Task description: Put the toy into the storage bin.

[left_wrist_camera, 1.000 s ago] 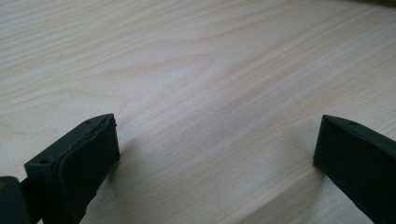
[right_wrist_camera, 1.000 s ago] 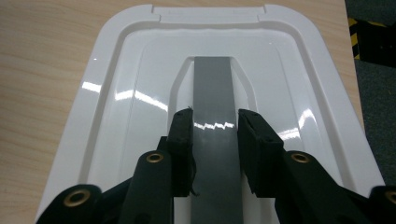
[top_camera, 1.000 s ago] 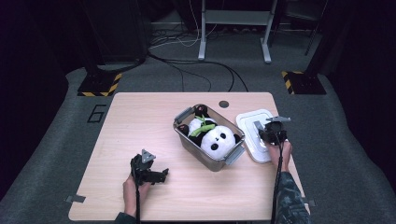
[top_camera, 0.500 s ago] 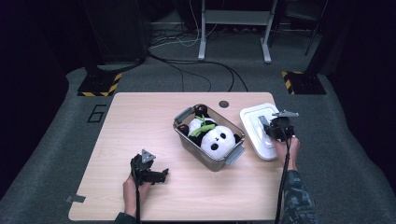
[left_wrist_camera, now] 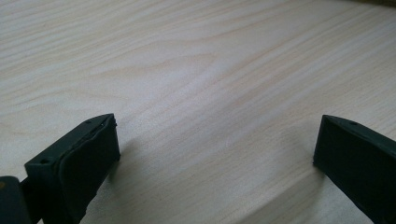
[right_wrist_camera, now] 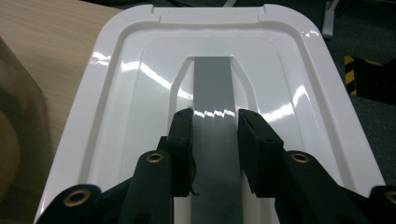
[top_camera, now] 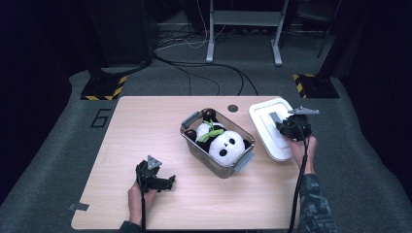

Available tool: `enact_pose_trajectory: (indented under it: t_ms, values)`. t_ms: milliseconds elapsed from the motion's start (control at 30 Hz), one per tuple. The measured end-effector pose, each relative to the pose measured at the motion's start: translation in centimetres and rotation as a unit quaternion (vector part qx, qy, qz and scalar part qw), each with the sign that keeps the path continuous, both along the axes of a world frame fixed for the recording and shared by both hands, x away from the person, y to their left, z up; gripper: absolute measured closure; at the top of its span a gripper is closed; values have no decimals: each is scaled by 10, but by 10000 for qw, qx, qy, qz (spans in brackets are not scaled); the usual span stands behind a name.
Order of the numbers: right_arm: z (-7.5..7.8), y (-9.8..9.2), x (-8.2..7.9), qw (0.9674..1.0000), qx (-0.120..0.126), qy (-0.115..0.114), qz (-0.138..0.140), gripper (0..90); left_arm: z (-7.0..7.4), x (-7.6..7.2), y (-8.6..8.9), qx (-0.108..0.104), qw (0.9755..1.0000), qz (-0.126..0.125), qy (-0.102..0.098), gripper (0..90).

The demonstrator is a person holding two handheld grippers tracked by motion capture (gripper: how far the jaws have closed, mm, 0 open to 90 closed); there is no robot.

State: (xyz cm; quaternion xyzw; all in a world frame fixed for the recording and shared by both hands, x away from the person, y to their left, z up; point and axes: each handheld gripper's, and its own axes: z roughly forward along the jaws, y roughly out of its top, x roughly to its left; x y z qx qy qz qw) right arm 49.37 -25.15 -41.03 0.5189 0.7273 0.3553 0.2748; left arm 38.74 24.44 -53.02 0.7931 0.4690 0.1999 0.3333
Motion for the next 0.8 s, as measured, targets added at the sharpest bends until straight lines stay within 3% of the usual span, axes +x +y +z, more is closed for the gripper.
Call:
enact_pose_trajectory:
  t_ms: [467, 800]
  values:
    - [39, 28, -8, 9978, 162, -284, 574, 669, 0, 0, 0, 18, 10000, -17, 11, 0]
    - [57, 65, -16, 9918, 188, -402, 1196, 668, 0, 0, 1, 44, 10000, -43, 23, 0]
